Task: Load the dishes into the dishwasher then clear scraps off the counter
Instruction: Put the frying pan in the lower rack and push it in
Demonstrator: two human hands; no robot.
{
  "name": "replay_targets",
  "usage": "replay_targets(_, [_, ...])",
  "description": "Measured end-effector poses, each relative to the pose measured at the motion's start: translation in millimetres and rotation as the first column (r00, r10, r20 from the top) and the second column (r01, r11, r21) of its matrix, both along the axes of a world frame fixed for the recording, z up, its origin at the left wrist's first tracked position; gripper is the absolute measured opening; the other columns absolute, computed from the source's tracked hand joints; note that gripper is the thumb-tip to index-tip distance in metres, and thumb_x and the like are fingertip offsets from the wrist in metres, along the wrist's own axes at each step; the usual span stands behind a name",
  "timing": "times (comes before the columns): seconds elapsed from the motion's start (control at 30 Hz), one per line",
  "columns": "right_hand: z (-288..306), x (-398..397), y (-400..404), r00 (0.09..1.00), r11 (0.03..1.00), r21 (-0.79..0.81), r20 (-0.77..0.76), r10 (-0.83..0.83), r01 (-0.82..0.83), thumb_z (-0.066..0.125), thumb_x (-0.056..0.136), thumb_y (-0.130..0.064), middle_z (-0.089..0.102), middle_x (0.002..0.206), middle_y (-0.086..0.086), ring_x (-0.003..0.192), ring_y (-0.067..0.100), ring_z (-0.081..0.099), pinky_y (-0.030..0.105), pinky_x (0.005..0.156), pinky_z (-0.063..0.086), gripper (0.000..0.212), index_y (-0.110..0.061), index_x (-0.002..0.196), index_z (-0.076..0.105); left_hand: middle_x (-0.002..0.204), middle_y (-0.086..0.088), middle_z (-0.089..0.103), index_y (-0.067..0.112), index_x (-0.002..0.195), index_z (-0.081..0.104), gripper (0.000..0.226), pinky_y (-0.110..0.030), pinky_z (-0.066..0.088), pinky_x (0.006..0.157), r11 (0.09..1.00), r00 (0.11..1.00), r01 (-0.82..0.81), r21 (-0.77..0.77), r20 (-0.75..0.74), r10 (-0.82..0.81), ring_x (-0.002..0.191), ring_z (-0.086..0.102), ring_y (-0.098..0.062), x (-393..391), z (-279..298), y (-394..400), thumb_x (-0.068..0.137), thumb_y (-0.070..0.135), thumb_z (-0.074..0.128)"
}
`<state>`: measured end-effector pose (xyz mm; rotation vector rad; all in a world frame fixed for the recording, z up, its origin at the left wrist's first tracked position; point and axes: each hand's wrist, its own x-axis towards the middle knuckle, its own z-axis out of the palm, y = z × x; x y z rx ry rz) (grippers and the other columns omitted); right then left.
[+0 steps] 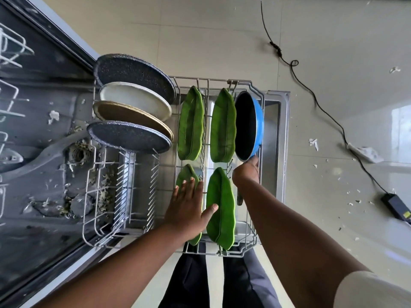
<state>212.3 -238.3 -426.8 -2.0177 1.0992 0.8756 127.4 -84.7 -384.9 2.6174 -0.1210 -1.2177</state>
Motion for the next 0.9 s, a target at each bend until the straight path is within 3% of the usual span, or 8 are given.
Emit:
replay_targets(0.1, [-7.4,-4.1,-2.7,0.998,0.998,0.045,0.044,-0.045,0.043,0.037,0.101,-0.016,0.044,0.138,0.015,0.121,0.029,0.046,0.025,0.080,0.030,0.042,-0.005,0.141,0.030,0.160,-0.006,-0.013,0.020,0.152,-0.008,0.077,-0.039,-0.011,0.116,1.000,1.000,0.008,0.004,0.000,-0.008,0.147,-0.013,-0.022,-2.2,-6.9,8.2,0.095,0.063,0.020])
replay_targets(0.27, [-19.9,-6.8,-3.8,0.996,0.996,0.058,0.050,-0.074,0.072,0.045,0.099,-0.018,0.048,0.135,0.013,0.119,0.029,0.049,0.026,0.079,0.031,0.042,-0.006,0.138,0.036,0.159,-0.006,-0.016,0.020,0.152,-0.011,0.077,-0.035,-0.016,0.111,0.999,0.999,0.041,0.017,0.000,-0.041,0.146,-0.015,-0.023,-3.8,-13.0,14.3,0.095,0.063,0.017])
replay_targets(0.4, [-23.6,-7.0,-8.0,0.991,0.988,0.086,0.005,-0.131,0.130,0.039,0.103,-0.011,0.048,0.103,0.002,0.085,0.015,0.047,0.024,0.074,0.038,0.034,-0.008,0.136,0.035,0.159,-0.007,-0.016,0.020,0.152,-0.011,0.077,-0.036,-0.015,0.112,0.998,0.998,0.060,0.025,0.018,-0.060,0.146,-0.015,-0.024,-2.3,-16.8,12.3,0.094,0.064,0.015])
replay_targets(0.53, [-12.4,-18.8,-5.2,0.994,0.988,0.108,0.004,-0.111,0.109,0.050,0.099,-0.021,0.049,0.100,0.006,0.062,0.010,0.041,0.023,0.045,0.031,0.028,-0.010,0.119,0.035,0.159,-0.008,-0.015,0.018,0.152,-0.010,0.078,-0.038,-0.014,0.114,0.998,0.999,0.052,0.042,-0.004,-0.052,0.147,-0.014,-0.025,-6.7,-18.4,1.5,0.095,0.063,0.017])
replay_targets(0.7, [19.8,-40.0,-12.8,0.991,0.968,0.215,0.082,0.110,-0.125,0.053,0.090,-0.022,0.065,0.086,0.004,0.066,0.018,0.059,0.025,0.053,0.043,0.017,-0.012,0.103,0.055,0.161,-0.009,-0.009,0.018,0.153,-0.005,0.080,-0.042,-0.008,0.119,1.000,0.999,-0.017,-0.019,0.037,0.018,0.147,-0.011,-0.025,-23.4,-8.5,-24.7,0.095,0.063,0.024])
replay_targets(0.77, [28.7,-44.3,-24.2,0.981,0.961,0.258,0.185,0.051,-0.099,0.053,0.081,-0.025,0.071,0.083,0.004,0.071,0.026,0.065,0.037,0.061,0.053,0.013,-0.021,0.086,0.064,0.160,-0.010,-0.010,0.018,0.153,-0.006,0.080,-0.041,-0.009,0.118,0.999,0.998,-0.038,-0.031,0.057,0.039,0.147,-0.009,-0.027,-31.0,-3.4,-37.3,0.094,0.063,0.025])
replay_targets(0.83, [32.6,-40.7,-39.9,0.949,0.975,0.209,0.315,0.001,-0.070,0.052,0.082,-0.026,0.070,0.078,0.000,0.071,0.025,0.065,0.040,0.066,0.053,0.012,-0.023,0.078,0.062,0.160,-0.012,-0.010,0.016,0.153,-0.005,0.080,-0.038,-0.014,0.115,0.998,0.993,-0.050,-0.048,0.108,0.055,0.148,-0.007,-0.028,-40.1,-0.2,-51.4,0.094,0.062,0.024])
replay_targets(0.9, [32.0,-28.1,-58.6,0.913,0.994,0.084,0.406,0.031,-0.072,0.050,0.088,-0.024,0.063,0.073,-0.001,0.067,0.021,0.057,0.031,0.062,0.044,0.016,-0.018,0.077,0.059,0.158,-0.015,-0.002,0.011,0.153,0.005,0.080,-0.042,-0.005,0.117,0.997,0.978,-0.023,-0.067,0.207,0.037,0.147,0.005,-0.034,-49.8,-1.9,-65.5,0.093,0.061,0.027])
